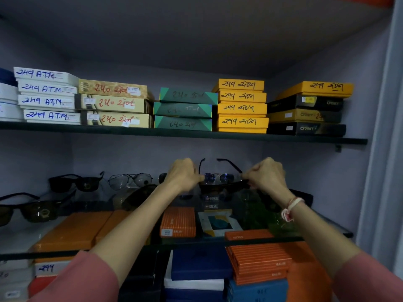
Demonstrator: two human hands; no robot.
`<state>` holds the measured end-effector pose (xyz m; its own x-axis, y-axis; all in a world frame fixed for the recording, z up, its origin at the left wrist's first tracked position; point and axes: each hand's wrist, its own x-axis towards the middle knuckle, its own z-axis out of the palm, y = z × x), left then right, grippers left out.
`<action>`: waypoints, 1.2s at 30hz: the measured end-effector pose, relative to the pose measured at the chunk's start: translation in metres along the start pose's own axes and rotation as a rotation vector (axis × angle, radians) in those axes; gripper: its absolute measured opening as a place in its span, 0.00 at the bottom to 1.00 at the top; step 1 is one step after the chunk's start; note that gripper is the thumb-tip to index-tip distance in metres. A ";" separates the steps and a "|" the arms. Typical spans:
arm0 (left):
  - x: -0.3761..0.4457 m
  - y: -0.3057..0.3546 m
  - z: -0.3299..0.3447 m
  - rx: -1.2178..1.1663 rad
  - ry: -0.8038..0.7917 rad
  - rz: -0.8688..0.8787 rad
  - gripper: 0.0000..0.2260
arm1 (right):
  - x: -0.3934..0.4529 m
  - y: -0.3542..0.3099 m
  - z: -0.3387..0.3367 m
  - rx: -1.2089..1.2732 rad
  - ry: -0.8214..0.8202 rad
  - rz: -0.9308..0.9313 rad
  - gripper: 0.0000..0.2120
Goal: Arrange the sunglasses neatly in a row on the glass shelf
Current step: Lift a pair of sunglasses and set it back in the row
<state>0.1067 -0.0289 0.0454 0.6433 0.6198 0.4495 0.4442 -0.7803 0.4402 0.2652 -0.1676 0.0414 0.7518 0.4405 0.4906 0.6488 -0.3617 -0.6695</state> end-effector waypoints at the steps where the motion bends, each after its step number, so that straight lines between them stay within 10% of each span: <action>1: 0.003 0.000 0.001 -0.037 -0.009 -0.031 0.13 | 0.004 0.001 -0.002 -0.048 -0.005 0.011 0.13; 18: 0.019 0.008 0.027 -0.287 -0.415 -0.337 0.08 | 0.020 0.020 -0.005 -0.379 -0.375 0.074 0.08; 29: 0.015 0.004 0.033 -0.300 -0.373 -0.330 0.12 | 0.015 0.018 -0.005 -0.577 -0.372 -0.018 0.15; 36: -0.001 -0.051 -0.008 -0.032 -0.067 -0.305 0.15 | 0.001 -0.028 0.016 -0.520 -0.187 -0.193 0.22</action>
<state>0.0785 0.0114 0.0286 0.5236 0.8171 0.2413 0.6040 -0.5557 0.5713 0.2454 -0.1441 0.0518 0.6118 0.6585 0.4383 0.7796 -0.5957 -0.1932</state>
